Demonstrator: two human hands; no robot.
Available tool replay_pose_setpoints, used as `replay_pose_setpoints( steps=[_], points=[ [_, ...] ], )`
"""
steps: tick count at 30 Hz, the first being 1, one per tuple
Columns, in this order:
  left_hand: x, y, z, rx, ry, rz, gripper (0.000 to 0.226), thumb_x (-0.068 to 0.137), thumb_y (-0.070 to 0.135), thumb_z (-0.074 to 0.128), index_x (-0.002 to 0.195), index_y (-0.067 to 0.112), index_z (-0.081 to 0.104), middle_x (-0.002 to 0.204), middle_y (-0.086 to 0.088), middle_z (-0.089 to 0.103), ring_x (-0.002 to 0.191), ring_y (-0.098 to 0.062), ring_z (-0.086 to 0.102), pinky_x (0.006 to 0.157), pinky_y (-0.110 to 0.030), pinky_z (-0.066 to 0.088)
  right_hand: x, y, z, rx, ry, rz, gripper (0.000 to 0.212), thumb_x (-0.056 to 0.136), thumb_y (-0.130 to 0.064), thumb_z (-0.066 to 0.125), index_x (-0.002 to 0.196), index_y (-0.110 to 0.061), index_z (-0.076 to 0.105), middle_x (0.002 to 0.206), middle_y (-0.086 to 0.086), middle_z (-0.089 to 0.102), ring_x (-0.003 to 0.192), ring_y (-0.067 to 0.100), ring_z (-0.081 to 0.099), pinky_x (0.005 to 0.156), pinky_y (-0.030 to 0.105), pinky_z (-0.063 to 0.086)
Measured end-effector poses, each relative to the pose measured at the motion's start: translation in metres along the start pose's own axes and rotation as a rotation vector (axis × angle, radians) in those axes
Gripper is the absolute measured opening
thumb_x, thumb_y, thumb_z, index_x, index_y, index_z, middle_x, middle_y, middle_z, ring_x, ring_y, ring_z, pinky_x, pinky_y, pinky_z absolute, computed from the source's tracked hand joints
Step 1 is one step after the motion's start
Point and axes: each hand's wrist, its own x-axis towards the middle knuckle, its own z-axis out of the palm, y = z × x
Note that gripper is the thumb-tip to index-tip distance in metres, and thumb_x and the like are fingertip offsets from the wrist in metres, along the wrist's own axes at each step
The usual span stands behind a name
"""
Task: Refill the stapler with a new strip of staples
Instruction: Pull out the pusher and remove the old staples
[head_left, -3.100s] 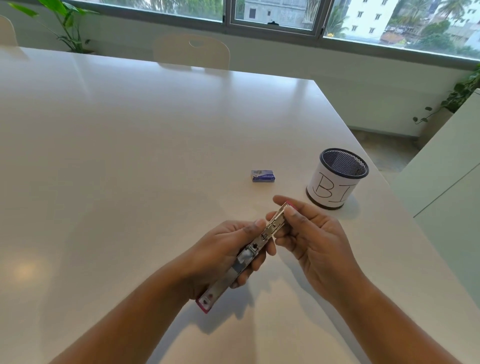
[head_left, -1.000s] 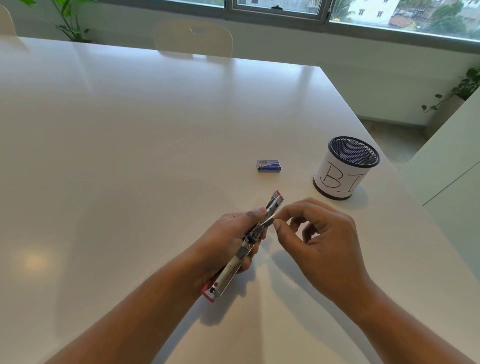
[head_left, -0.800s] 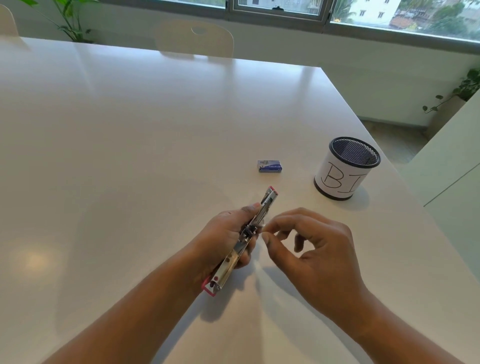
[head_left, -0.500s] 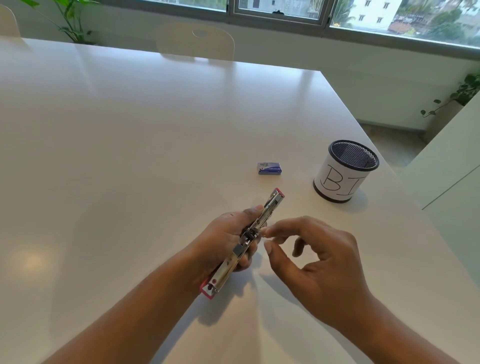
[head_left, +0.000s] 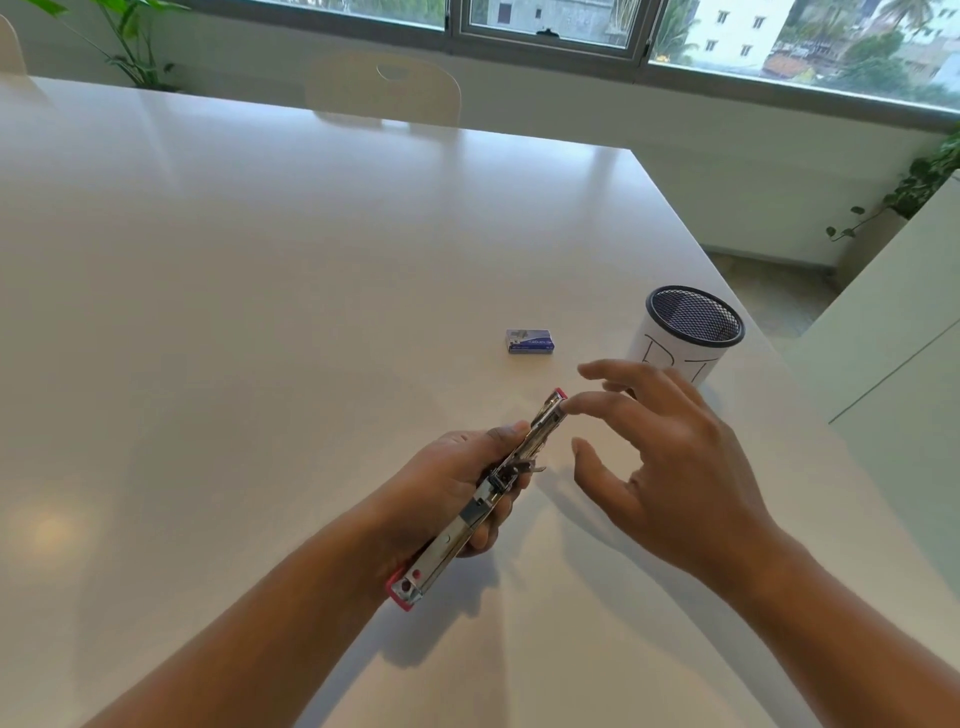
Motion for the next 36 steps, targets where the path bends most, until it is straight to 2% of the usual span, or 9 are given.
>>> replay_pose_setpoints(
  steps=[9, 14, 19, 24, 26, 28, 29, 33, 36],
  points=[
    [-0.001, 0.002, -0.001, 0.016, 0.000, -0.028, 0.041, 0.094, 0.044, 0.051, 0.073, 0.010, 0.058, 0.053, -0.004, 0.049, 0.033, -0.009, 0.044, 0.037, -0.018, 0.036, -0.005, 0.000, 0.006, 0.000, -0.033, -0.031, 0.027, 0.081, -0.020, 0.068, 0.108, -0.017, 0.072, 0.119, 0.003, 0.068, 0.102, 0.024, 0.063, 0.073, 0.041, 0.058],
    [-0.001, 0.003, 0.000, 0.020, 0.001, -0.031, 0.041, 0.089, 0.046, 0.053, 0.071, 0.010, 0.058, 0.055, -0.006, 0.044, 0.032, -0.008, 0.041, 0.036, -0.017, 0.034, -0.006, -0.007, 0.008, 0.060, -0.049, -0.039, 0.028, 0.081, -0.018, 0.068, 0.108, -0.017, 0.072, 0.119, 0.003, 0.068, 0.103, 0.022, 0.062, 0.079, 0.039, 0.056],
    [-0.001, 0.002, -0.003, 0.018, 0.026, -0.031, 0.042, 0.094, 0.047, 0.050, 0.073, 0.012, 0.061, 0.053, -0.001, 0.050, 0.035, -0.008, 0.044, 0.037, -0.017, 0.037, -0.010, -0.016, 0.011, 0.093, -0.098, -0.063, 0.029, 0.082, -0.019, 0.068, 0.111, -0.020, 0.073, 0.121, 0.003, 0.067, 0.106, 0.021, 0.062, 0.079, 0.038, 0.056],
    [-0.002, 0.003, -0.004, 0.007, 0.014, -0.018, 0.041, 0.082, 0.051, 0.057, 0.073, 0.011, 0.061, 0.052, -0.002, 0.051, 0.034, -0.009, 0.045, 0.036, -0.017, 0.039, -0.009, -0.020, 0.013, 0.231, -0.076, -0.007, 0.030, 0.080, -0.013, 0.069, 0.109, -0.018, 0.072, 0.120, 0.002, 0.067, 0.112, 0.019, 0.062, 0.087, 0.033, 0.054],
    [-0.002, 0.004, -0.003, -0.006, 0.015, -0.019, 0.041, 0.077, 0.051, 0.060, 0.073, 0.010, 0.060, 0.052, -0.003, 0.051, 0.033, -0.009, 0.045, 0.035, -0.016, 0.039, -0.008, -0.024, 0.014, 0.404, 0.006, 0.134, 0.031, 0.077, -0.007, 0.069, 0.105, -0.019, 0.068, 0.114, -0.003, 0.069, 0.109, 0.014, 0.065, 0.083, 0.023, 0.051],
    [-0.002, 0.004, -0.003, -0.021, 0.008, -0.022, 0.041, 0.074, 0.051, 0.062, 0.072, 0.010, 0.059, 0.052, -0.003, 0.050, 0.032, -0.009, 0.045, 0.034, -0.016, 0.038, -0.006, -0.031, 0.014, 0.606, 0.099, 0.403, 0.027, 0.078, -0.006, 0.067, 0.098, -0.024, 0.064, 0.104, -0.011, 0.072, 0.098, 0.010, 0.068, 0.073, 0.018, 0.052],
    [-0.002, 0.005, -0.003, -0.024, 0.006, -0.023, 0.041, 0.073, 0.051, 0.062, 0.071, 0.010, 0.059, 0.051, -0.003, 0.050, 0.032, -0.009, 0.045, 0.034, -0.016, 0.037, -0.004, -0.033, 0.015, 0.736, 0.123, 0.570, 0.024, 0.081, -0.005, 0.067, 0.096, -0.024, 0.065, 0.099, -0.009, 0.074, 0.094, 0.009, 0.069, 0.070, 0.018, 0.053],
    [-0.001, 0.006, -0.003, 0.015, 0.042, -0.018, 0.040, 0.077, 0.052, 0.062, 0.067, 0.013, 0.064, 0.053, -0.005, 0.048, 0.033, -0.010, 0.043, 0.035, -0.016, 0.037, -0.004, -0.041, 0.018, 1.461, 0.113, 1.276, 0.015, 0.096, -0.005, 0.052, 0.098, -0.008, 0.067, 0.091, 0.013, 0.076, 0.078, 0.019, 0.073, 0.070, 0.030, 0.057],
    [-0.002, 0.006, 0.000, 0.156, 0.059, 0.057, 0.037, 0.085, 0.051, 0.058, 0.065, 0.023, 0.073, 0.052, -0.002, 0.051, 0.037, -0.012, 0.042, 0.037, -0.020, 0.038, -0.004, -0.049, 0.020, 1.863, 0.040, 1.550, 0.025, 0.097, -0.016, 0.047, 0.106, -0.001, 0.065, 0.091, 0.019, 0.070, 0.074, 0.027, 0.069, 0.077, 0.036, 0.056]
  ],
)
